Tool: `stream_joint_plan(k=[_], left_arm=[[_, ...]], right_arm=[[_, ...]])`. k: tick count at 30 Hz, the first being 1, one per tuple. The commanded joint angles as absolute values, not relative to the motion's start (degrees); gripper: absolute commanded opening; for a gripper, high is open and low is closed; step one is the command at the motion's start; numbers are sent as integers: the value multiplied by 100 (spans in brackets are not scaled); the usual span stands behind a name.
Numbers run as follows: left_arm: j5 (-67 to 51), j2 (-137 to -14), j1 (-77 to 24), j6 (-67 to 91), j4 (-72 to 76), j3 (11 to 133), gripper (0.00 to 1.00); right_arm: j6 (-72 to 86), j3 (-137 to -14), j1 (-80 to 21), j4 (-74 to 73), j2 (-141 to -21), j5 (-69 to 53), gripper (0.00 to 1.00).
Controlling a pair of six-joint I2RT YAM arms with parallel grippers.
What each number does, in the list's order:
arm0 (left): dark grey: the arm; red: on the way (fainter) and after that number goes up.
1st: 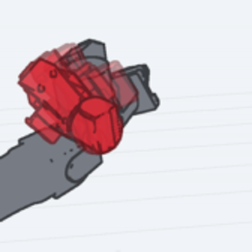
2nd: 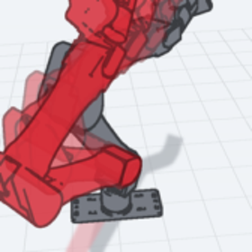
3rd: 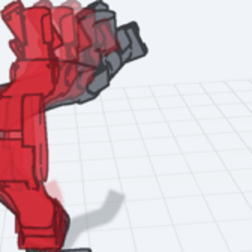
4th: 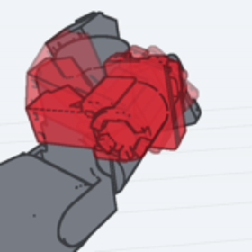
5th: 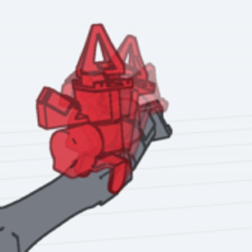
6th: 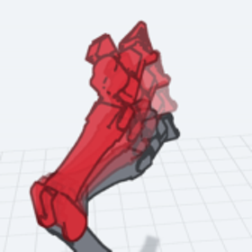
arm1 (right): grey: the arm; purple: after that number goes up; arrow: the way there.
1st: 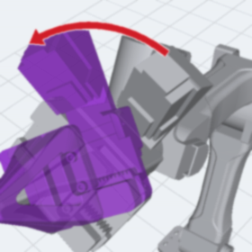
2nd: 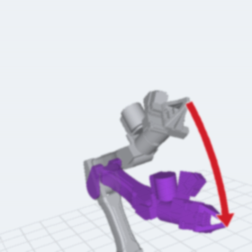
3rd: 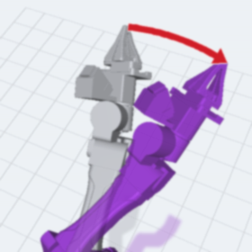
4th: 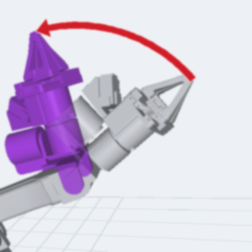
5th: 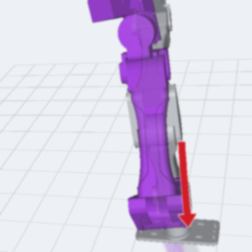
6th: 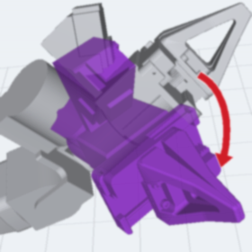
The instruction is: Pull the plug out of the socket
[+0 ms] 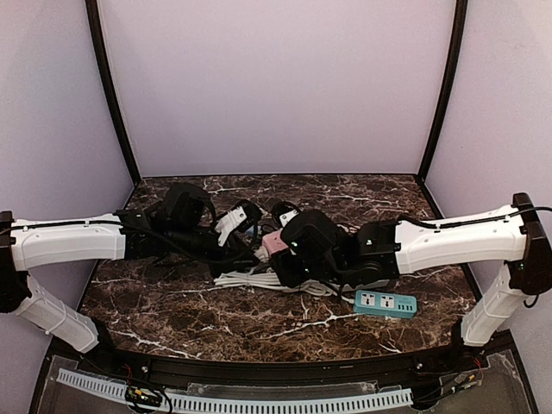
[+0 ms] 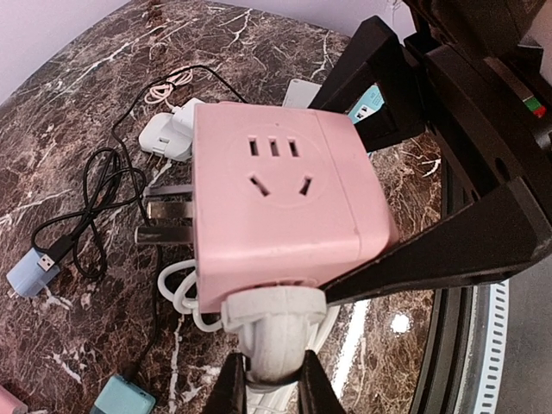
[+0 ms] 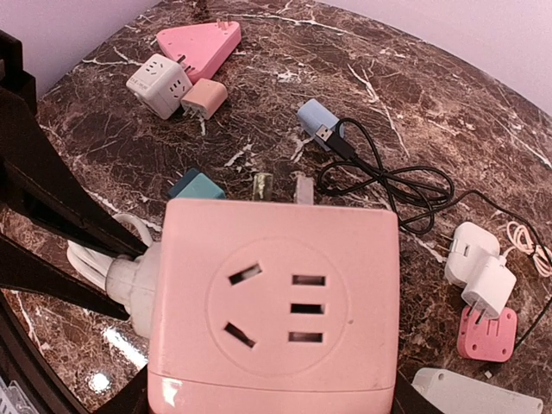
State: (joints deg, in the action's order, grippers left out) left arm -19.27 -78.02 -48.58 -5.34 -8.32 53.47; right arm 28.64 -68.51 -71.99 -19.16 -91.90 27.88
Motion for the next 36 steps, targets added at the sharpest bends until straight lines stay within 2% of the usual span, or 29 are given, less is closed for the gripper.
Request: stream_joint_plan(k=[1,4,6,7,9,14,26,36], left_arm=[[-1936,-7588,-4645,-458,-751,5393,1],[-2137,-7601,-4649,-491,-747,5416,2],[-2115,-7615,-4649,-524,-772,5422,14],[-2095,-7618,-4654,-543,-782,5422,25],[-2036,-7647,-4655,-584,-840,5422,40],[-1955,-7809,-4754,-695,-963,5494,59],[-1981,-8017,-5033,-728,-1001,5560,68],[-1736,-8113,-5089,-708,-1026,5672,48]], right_arm=[[3101,-6879,-7262,-2319,-8940,3120,0],[3267,-7049,-7212,-2449,-8930,3039,0],[3241,-7131,-7211,-2469,-8902,2962,0],[3162,-7162,-7208,-2444,-8885,2896,0],[2996,-7180,-7216,-2307,-8820,2707,0],[2745,-7255,-7241,-2084,-8783,2415,0],[2952,-7579,-7271,-2249,-9074,2827,0],[2856,-7800,-7325,-2246,-9368,2777,0]])
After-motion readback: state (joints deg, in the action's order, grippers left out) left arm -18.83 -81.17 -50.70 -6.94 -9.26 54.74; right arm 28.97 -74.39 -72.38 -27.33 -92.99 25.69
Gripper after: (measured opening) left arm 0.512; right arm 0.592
